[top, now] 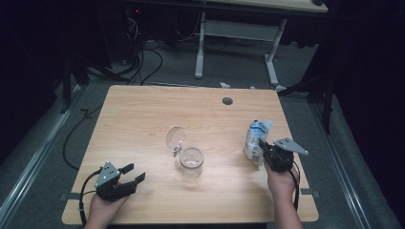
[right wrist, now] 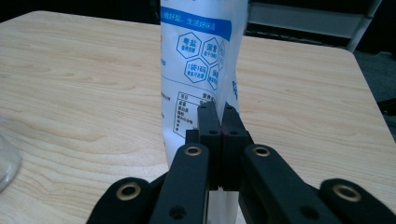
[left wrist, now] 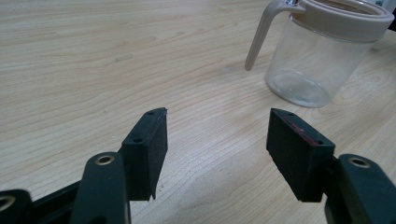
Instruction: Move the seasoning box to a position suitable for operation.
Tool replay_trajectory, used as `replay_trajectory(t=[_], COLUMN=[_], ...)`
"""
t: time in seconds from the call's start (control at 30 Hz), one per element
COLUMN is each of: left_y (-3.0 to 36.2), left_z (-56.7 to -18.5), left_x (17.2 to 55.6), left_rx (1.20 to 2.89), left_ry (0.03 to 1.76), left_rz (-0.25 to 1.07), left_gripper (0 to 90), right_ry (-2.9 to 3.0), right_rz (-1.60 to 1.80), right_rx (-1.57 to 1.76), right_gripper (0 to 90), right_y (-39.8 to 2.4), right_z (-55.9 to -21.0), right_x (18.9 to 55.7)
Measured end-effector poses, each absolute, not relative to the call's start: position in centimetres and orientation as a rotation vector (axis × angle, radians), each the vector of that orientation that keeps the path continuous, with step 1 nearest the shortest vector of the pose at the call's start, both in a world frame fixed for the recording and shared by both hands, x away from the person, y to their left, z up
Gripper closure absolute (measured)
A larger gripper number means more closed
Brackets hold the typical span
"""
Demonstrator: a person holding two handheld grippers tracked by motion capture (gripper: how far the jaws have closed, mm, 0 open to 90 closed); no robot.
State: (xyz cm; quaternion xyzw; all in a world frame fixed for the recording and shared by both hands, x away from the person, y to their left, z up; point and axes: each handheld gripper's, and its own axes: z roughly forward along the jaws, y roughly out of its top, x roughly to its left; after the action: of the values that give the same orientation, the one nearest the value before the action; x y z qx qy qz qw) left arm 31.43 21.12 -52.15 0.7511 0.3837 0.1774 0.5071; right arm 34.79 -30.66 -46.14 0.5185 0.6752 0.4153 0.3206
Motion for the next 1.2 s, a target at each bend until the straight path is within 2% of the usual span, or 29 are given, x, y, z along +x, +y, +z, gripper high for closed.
replay_trajectory(t=[0.6,0.9,1.2], left_y=[21.0,21.0,21.0], left_z=[-52.2,-52.2,-52.2], left_x=[31.4,31.4,31.4], left_rx=[1.826,1.832,1.831], left_ry=[0.917,0.916,0.917], left_rz=[0.418,0.422,0.424], left_gripper=[39.7,39.6,39.5], right_ry=[1.747,1.745,1.751], right_rz=[1.121,1.105,1.118], right_rx=[1.365,1.362,1.363], right_gripper=[88.7,73.7,69.9], right_y=[-31.2,-31.0,-31.5], right_z=[-47.2,-47.8,-48.0], right_x=[33.9,34.2,34.4])
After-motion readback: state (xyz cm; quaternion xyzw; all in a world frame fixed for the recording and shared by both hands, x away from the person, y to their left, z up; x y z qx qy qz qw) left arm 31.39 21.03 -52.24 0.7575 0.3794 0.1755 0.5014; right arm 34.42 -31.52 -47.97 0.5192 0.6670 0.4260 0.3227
